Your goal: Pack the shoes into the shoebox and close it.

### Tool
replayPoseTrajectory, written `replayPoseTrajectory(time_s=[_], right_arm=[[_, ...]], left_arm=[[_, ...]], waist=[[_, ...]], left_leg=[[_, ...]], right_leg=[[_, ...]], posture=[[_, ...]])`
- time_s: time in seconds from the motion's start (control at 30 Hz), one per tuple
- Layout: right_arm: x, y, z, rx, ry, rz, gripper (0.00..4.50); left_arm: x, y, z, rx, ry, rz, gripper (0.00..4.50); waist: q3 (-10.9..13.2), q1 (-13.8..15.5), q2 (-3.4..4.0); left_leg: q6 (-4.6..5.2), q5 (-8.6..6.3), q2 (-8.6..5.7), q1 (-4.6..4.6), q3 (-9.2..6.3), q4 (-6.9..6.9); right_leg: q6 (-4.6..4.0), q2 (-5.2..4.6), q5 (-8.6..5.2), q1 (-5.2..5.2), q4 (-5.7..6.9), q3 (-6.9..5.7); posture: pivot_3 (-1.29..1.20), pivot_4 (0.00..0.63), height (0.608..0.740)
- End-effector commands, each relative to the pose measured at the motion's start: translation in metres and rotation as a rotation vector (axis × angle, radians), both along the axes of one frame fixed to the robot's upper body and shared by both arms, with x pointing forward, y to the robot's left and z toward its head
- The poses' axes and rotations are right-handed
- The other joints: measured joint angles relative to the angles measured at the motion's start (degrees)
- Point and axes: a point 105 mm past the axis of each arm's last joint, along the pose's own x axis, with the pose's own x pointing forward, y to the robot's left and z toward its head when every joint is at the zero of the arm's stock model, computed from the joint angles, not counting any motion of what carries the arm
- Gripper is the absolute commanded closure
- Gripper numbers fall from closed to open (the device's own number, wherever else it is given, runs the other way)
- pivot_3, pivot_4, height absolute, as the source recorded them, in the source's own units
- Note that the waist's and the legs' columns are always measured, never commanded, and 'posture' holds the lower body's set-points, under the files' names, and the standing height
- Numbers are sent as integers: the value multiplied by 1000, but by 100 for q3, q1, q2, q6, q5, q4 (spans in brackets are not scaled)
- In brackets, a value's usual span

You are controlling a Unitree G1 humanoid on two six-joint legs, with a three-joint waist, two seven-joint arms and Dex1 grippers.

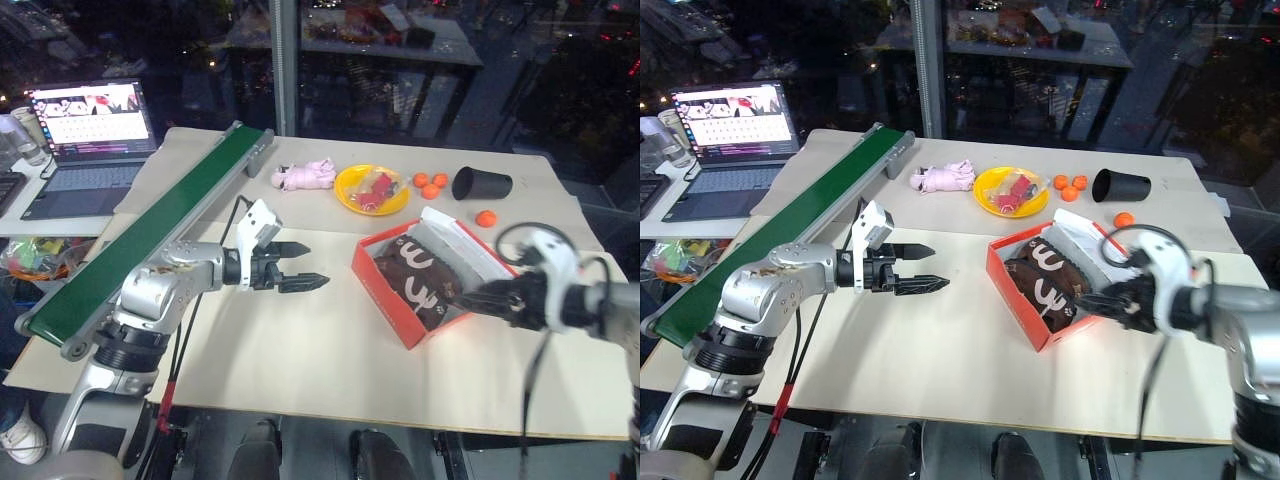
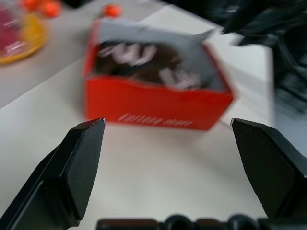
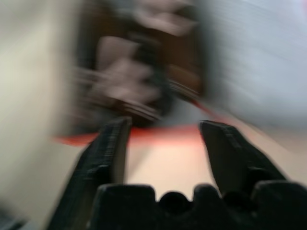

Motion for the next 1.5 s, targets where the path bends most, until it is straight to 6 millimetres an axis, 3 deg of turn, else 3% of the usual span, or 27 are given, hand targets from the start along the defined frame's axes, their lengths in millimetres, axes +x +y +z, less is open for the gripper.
replayPoseTrajectory(time_s=[0.03,0.17,0.3,0.43,0.7,0.9,0.97,1.07,1.23,1.4,1.5], right_arm=[[3,-4,-10,-14,-144,-69,3234],[14,-2,-35,-43,-175,-80,4445],[33,3,-58,-108,-197,-55,4445],[45,5,-65,-197,-218,-47,4445],[73,-3,-65,-441,-273,-46,4445],[97,20,-56,-342,-348,-9,4445],[99,34,-60,-263,-343,25,4445],[96,70,-66,-92,-326,106,4445],[77,113,-69,7,-290,183,4445],[58,120,-75,52,-253,136,4445],[44,108,-98,48,-198,41,4445]], left_arm=[[4,-12,6,33,-53,-89,0],[9,-12,9,47,-71,-104,0],[8,-7,10,60,-70,-95,0],[6,8,8,86,-65,-47,0],[-2,26,9,102,-54,28,0],[-5,34,9,110,-56,70,0],[-5,34,9,110,-57,76,0],[-5,35,8,117,-59,83,0],[-2,34,5,122,-60,84,0],[-2,29,2,125,-57,63,0],[0,25,2,120,-55,51,0]], waist=[[-1,-93,-4],[-1,-225,10],[-1,-269,10],[1,-271,13],[1,-246,13],[2,-279,13],[2,-276,13],[2,-293,13],[2,-276,14],[2,-221,14],[1,-186,13]], left_leg=[[1,-1,0,24,-9,-4],[3,0,-5,29,-12,-5],[6,0,-6,28,-13,-6],[7,-1,-8,25,-13,-18],[7,0,-9,26,-14,-16],[7,0,-10,27,-14,-17],[7,0,-10,29,-15,-18],[7,0,-10,28,-18,-21],[7,0,-9,28,-19,-20],[7,0,-9,26,-19,-20],[6,0,-9,26,-19,-19]], right_leg=[[4,5,-4,18,2,-1],[6,5,-5,16,10,11],[15,6,-6,17,11,12],[47,6,8,10,12,13],[44,4,6,13,12,12],[47,4,9,13,11,14],[48,6,9,14,14,13],[47,7,9,13,14,13],[47,8,9,11,23,13],[46,6,8,11,22,11],[45,5,7,12,21,9]], posture=[[0,150,736],[0,150,736],[0,150,736],[0,150,736],[0,150,736],[0,150,736],[0,150,736],[0,150,736],[0,150,736],[0,150,736],[0,150,736]])
